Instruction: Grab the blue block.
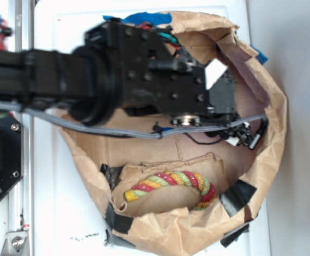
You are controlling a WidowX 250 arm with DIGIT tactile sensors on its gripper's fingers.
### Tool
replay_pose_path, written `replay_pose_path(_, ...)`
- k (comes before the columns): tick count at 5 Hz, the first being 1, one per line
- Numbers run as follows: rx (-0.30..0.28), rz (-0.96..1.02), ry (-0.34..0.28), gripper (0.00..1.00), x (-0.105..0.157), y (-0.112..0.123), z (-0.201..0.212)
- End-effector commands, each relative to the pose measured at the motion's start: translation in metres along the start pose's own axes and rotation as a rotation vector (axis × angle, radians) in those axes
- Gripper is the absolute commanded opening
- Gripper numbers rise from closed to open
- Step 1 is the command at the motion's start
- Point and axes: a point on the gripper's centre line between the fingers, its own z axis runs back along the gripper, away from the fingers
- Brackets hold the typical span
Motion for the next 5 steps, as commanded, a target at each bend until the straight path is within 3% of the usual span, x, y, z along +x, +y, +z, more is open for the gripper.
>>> replay_pose_path(1, 0.001, 0.045, -0.022, 1.0, 0.011, 0.005, 0.0)
replay_pose_path(2, 0.009, 0.033, -0.037, 1.0, 0.008, 0.001, -0.004)
replay_pose_path(3, 0.056, 0.0, -0.05, 1.0, 0.002, -0.002, -0.018)
replay_pose_path(4, 0.14, -0.065, -0.07, 1.0, -0.008, -0.001, -0.041)
replay_pose_path(5, 0.145, -0.085, -0.068, 1.0, -0.01, -0.001, -0.044)
